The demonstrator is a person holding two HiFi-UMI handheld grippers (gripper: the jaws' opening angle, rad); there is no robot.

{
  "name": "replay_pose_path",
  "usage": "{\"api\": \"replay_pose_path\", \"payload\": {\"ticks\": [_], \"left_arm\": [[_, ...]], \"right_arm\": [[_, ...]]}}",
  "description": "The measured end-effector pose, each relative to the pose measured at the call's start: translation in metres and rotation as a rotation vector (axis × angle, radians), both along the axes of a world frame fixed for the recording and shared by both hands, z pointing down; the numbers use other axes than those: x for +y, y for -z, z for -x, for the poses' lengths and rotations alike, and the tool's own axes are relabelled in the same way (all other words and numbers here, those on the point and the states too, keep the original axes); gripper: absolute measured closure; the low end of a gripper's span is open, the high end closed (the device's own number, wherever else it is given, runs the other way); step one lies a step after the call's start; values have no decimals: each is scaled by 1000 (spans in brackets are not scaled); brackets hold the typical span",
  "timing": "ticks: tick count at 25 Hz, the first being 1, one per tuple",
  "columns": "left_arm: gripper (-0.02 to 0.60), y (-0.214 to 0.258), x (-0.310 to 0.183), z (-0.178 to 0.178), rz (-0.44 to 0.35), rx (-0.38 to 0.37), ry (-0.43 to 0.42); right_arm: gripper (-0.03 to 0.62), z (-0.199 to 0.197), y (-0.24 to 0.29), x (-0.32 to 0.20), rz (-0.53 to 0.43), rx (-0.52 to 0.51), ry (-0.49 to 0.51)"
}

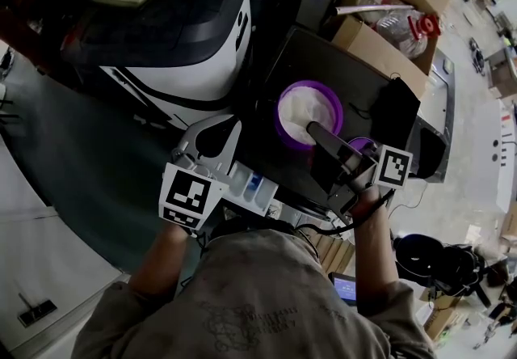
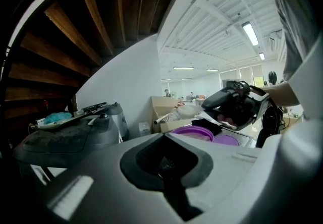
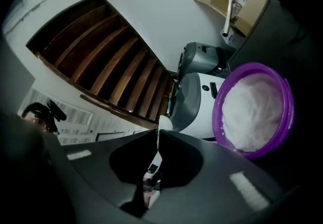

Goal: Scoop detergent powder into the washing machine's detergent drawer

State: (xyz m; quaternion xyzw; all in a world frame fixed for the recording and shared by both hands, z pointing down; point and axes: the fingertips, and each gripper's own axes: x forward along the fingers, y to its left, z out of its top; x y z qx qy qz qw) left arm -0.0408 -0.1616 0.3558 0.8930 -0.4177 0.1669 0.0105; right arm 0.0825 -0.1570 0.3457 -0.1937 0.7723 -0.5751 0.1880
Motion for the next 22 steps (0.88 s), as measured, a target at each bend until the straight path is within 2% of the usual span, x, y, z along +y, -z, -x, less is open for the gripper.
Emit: {"api": "replay_pose_path", "payload": {"ticks": [4,10,16,22], "left_arm": [[581,2,2,4,-2,11,9],[581,6,3,12,16,61,18],[581,7,7,20,13,57,31],[581,2,15,20,18,44,29]], "right_arm": [[559,5,3,10,51,-141,36],[559,5,-3,17,113,-235,40],[559,12,-7,27,147,-290,62],[559,21,-9,33,146,-288,92]]}}
